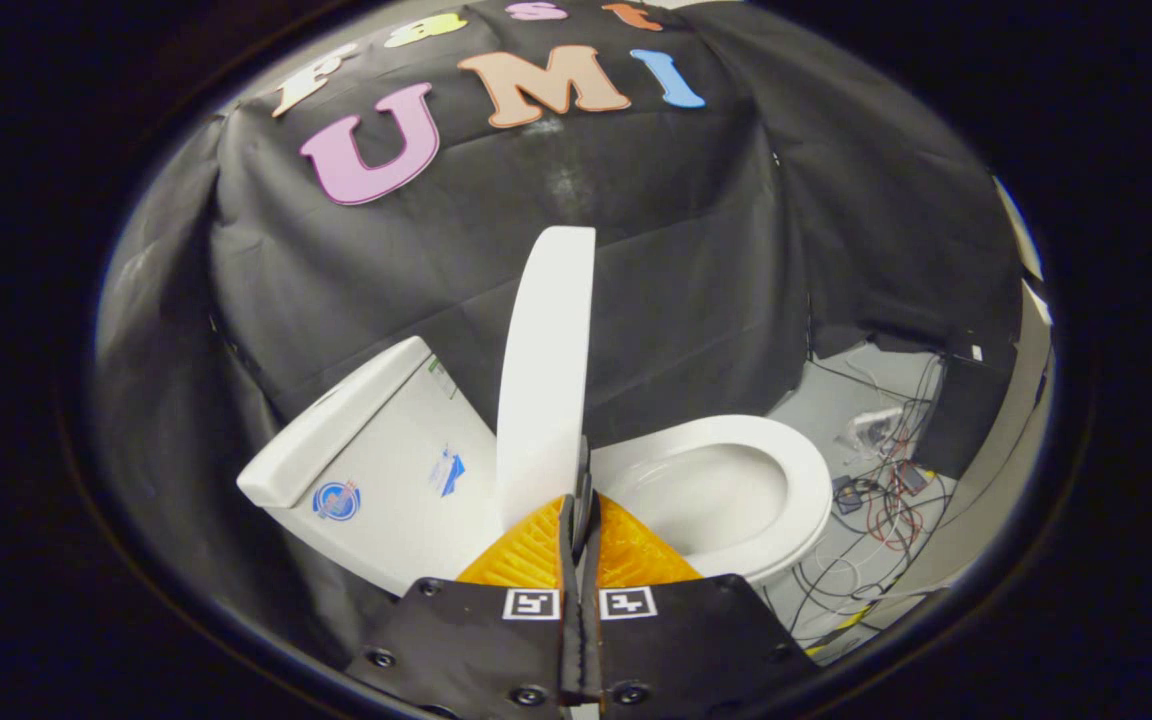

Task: Open the toilet lid.

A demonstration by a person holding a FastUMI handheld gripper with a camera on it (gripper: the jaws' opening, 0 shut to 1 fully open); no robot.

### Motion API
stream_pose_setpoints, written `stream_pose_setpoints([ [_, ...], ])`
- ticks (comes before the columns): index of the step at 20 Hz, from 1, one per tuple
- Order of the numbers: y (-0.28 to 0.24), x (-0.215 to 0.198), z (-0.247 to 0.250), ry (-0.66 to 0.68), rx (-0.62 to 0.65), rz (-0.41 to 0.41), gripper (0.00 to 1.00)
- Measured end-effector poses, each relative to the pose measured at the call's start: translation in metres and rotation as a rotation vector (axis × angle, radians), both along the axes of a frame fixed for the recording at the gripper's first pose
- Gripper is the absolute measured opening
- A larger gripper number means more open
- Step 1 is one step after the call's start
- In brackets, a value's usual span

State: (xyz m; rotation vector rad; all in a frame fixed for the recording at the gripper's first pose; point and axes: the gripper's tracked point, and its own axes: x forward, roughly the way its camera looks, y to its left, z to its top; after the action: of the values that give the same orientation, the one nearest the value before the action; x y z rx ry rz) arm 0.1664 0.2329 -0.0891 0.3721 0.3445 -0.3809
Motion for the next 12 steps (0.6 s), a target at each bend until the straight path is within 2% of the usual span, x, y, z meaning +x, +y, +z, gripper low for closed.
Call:
stream_pose_setpoints([
  [12, 0.038, 0.018, 0.017, 0.017, -0.091, 0.074, 0.00],
])
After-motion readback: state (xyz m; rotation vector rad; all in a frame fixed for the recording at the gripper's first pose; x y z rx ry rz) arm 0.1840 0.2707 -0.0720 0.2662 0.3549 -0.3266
